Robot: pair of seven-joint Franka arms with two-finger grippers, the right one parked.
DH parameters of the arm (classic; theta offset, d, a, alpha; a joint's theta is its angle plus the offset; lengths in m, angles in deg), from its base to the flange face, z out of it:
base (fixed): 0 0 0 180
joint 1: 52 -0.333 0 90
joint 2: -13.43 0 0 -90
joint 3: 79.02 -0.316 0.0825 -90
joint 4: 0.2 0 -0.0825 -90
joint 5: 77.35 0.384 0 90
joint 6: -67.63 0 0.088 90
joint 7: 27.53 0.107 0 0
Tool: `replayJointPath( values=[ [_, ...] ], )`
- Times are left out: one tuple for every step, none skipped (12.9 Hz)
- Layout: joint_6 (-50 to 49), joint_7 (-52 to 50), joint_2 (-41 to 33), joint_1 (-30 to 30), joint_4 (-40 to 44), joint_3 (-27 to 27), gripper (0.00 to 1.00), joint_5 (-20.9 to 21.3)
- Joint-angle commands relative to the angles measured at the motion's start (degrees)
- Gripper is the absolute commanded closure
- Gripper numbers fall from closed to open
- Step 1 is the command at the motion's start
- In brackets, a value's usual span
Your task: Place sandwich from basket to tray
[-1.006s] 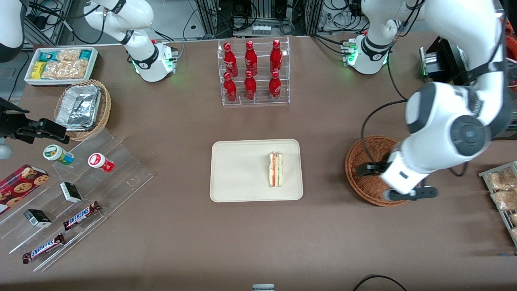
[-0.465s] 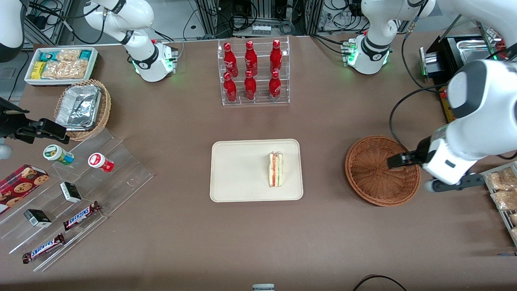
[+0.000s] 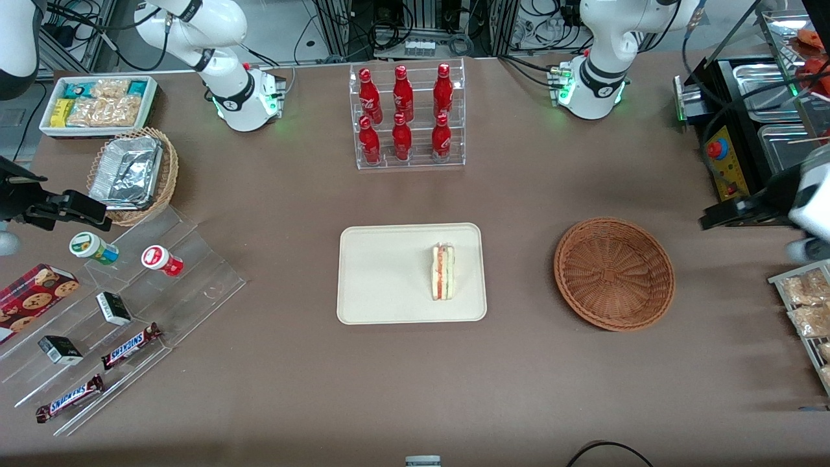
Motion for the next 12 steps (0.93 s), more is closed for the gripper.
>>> replayJointPath(
  values=[
    [-1.8, 0.9, -2.7, 0.8, -0.2, -0.5, 0.00, 0.7],
    [-3.2, 0.9, -3.3, 0.9, -0.1, -0.3, 0.00, 1.8],
    [-3.6, 0.9, -3.6, 1.0, 0.4, -0.3, 0.00, 2.1],
    [-3.7, 0.9, -3.5, 1.0, 1.2, -0.1, 0.00, 2.1],
    [-3.7, 0.9, -3.5, 1.1, 1.5, 0.2, 0.00, 2.1],
    [-3.7, 0.9, -3.5, 1.3, 1.5, 0.3, 0.00, 2.2],
    [-3.7, 1.0, -3.5, 1.6, 1.5, 0.3, 0.00, 2.5],
    [-3.7, 2.0, -3.5, 1.7, 1.5, 0.7, 0.00, 4.8],
    [-3.5, 3.0, -3.5, 1.7, 1.5, 1.3, 0.00, 5.8],
    [-3.5, 3.1, -3.5, 1.7, 1.5, 1.3, 0.00, 5.8],
    [-3.5, 3.0, -3.4, 1.7, 1.5, 1.3, 0.00, 5.8],
    [-3.5, 2.5, -3.3, 1.7, 1.5, 1.3, 0.00, 5.8]
  ],
)
